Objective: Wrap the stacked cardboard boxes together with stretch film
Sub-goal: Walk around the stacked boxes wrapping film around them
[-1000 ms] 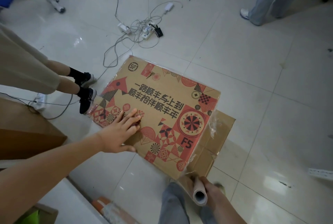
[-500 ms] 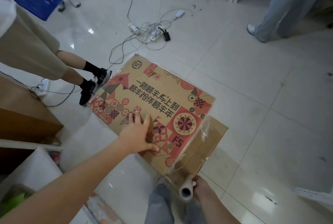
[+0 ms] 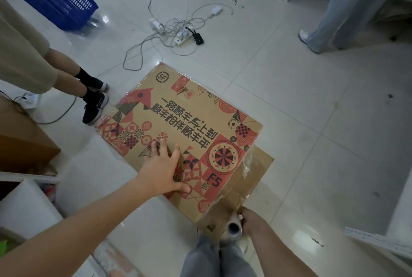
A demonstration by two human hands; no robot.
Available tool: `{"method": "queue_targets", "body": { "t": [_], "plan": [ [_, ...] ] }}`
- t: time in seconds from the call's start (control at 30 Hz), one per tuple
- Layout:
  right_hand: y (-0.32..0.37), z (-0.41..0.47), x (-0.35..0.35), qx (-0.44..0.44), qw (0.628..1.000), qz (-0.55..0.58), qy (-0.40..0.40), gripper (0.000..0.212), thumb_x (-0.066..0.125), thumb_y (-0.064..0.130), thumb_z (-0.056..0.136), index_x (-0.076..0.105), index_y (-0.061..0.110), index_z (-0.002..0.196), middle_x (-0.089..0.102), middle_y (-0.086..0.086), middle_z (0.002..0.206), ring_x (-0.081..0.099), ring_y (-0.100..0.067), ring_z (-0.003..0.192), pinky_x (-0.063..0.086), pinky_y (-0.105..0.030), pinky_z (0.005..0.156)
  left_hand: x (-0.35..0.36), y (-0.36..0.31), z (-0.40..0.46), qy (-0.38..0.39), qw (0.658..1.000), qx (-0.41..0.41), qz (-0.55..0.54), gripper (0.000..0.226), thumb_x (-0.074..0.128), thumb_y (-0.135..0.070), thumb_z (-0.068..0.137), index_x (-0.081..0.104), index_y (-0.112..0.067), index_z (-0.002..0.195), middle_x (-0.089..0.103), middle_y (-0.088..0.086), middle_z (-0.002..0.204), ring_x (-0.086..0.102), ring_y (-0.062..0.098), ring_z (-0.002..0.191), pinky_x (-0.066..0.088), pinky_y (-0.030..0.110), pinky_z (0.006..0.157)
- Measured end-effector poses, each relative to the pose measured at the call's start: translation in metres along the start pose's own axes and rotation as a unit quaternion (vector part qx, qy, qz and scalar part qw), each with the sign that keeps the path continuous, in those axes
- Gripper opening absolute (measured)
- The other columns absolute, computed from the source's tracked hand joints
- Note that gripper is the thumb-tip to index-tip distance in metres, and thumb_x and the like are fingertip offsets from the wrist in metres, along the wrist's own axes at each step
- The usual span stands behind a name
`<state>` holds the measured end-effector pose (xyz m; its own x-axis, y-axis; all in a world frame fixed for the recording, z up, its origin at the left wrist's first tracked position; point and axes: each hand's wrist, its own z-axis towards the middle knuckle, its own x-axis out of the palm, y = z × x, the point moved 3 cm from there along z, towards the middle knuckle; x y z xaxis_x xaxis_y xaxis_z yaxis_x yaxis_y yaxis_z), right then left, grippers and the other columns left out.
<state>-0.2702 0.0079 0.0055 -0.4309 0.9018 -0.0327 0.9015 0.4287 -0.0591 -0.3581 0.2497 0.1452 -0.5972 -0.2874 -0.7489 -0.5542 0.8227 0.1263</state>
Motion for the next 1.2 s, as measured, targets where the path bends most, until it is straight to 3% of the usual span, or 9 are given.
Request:
{"method": "queue_targets", "body": {
  "t": [0.27,0.43,0.6,0.67,0.73,0.9,0.97,1.1,1.2],
  "plan": [
    [0.009,0.006,-0.004,-0.023,0.996,-0.086,0.010,0.020,0.064,0.013,0.089,0.059,-0.006,0.083,0.061,-0.020,0.069,0.056,-0.031,0.062,0.047,-0.038,0.055,0.004,0.001,0.003,0.012,1.000,0.005,0.005,0.125,0.046,-0.087,0.061,-0.005,-0.014,0.149,-0.009,0.030,0.153,-0.003,0.051,0.140,0.032,0.054,0.108],
    [0.027,-0.004,-0.015,-0.026,0.997,-0.067,-0.003,0.029,0.053,0.013,0.095,0.053,-0.005,0.073,0.059,-0.020,0.061,0.052,-0.031,0.061,0.044,-0.038,0.054,0.001,0.000,0.002,0.022,1.000,-0.007,-0.022,0.125,0.052,-0.084,0.060,-0.005,-0.016,0.149,-0.011,0.028,0.153,-0.006,0.049,0.141,0.027,0.056,0.110],
    [0.049,-0.035,-0.016,-0.036,0.998,-0.055,0.020,0.038,0.041,0.012,0.101,0.043,-0.003,0.065,0.053,-0.018,0.053,0.050,-0.035,0.046,0.039,-0.040,0.042,-0.005,-0.007,0.000,0.028,0.998,-0.038,-0.032,0.123,0.059,-0.079,0.060,-0.002,-0.017,0.148,-0.012,0.026,0.154,-0.007,0.046,0.142,0.034,0.052,0.108],
    [0.050,-0.038,-0.015,-0.042,0.994,-0.092,0.031,0.036,0.046,0.011,0.098,0.045,-0.003,0.066,0.053,-0.018,0.033,0.050,-0.028,0.022,0.031,-0.025,0.018,-0.009,-0.012,-0.001,0.032,0.997,-0.056,-0.038,0.120,0.064,-0.075,0.061,0.003,-0.018,0.146,-0.012,0.025,0.154,-0.006,0.046,0.142,0.039,0.049,0.104],
    [0.052,-0.029,-0.020,-0.027,0.994,-0.096,0.038,0.033,0.050,0.010,0.097,0.049,-0.004,0.067,0.053,-0.018,0.031,0.048,-0.025,0.018,0.030,-0.023,0.016,-0.012,-0.017,-0.003,0.036,0.995,-0.074,-0.054,0.115,0.070,-0.067,0.062,0.007,-0.017,0.144,-0.011,0.025,0.154,-0.006,0.046,0.142,0.040,0.049,0.103],
    [0.063,-0.007,-0.034,0.001,0.995,-0.083,0.047,0.032,0.046,0.013,0.099,0.055,-0.006,0.075,0.063,-0.020,0.051,0.061,-0.032,0.045,0.054,-0.032,0.048,-0.013,-0.029,0.001,0.032,0.990,-0.118,-0.069,0.108,0.079,-0.053,0.063,0.012,-0.017,0.140,-0.012,0.025,0.154,-0.004,0.046,0.142,0.043,0.046,0.101],
    [0.068,-0.002,-0.037,-0.001,0.996,-0.084,0.036,0.035,0.038,0.014,0.101,0.054,-0.007,0.078,0.063,-0.019,0.066,0.052,-0.033,0.067,0.045,-0.042,0.065,-0.013,-0.033,0.001,0.030,0.988,-0.134,-0.076,0.102,0.081,-0.047,0.063,0.016,-0.018,0.136,-0.012,0.025,0.154,-0.002,0.045,0.142,0.044,0.045,0.101],
    [0.072,-0.001,-0.035,-0.011,0.991,-0.131,0.028,0.027,0.045,0.017,0.099,0.057,-0.006,0.097,0.056,-0.017,0.079,0.050,-0.033,0.070,0.041,-0.039,0.059,-0.009,-0.034,0.001,0.017,0.984,-0.155,-0.089,0.098,0.082,-0.036,0.067,0.014,-0.019,0.136,-0.014,0.024,0.154,-0.003,0.044,0.143,0.040,0.047,0.104],
    [0.072,-0.002,-0.031,-0.013,0.981,-0.189,0.046,0.022,0.052,0.012,0.096,0.056,-0.004,0.081,0.061,-0.018,0.070,0.053,-0.031,0.065,0.043,-0.040,0.055,-0.008,-0.034,0.001,0.013,0.983,-0.160,-0.094,0.098,0.081,-0.034,0.069,0.013,-0.018,0.138,-0.015,0.023,0.154,-0.004,0.042,0.143,0.039,0.046,0.104]
  ]
}}
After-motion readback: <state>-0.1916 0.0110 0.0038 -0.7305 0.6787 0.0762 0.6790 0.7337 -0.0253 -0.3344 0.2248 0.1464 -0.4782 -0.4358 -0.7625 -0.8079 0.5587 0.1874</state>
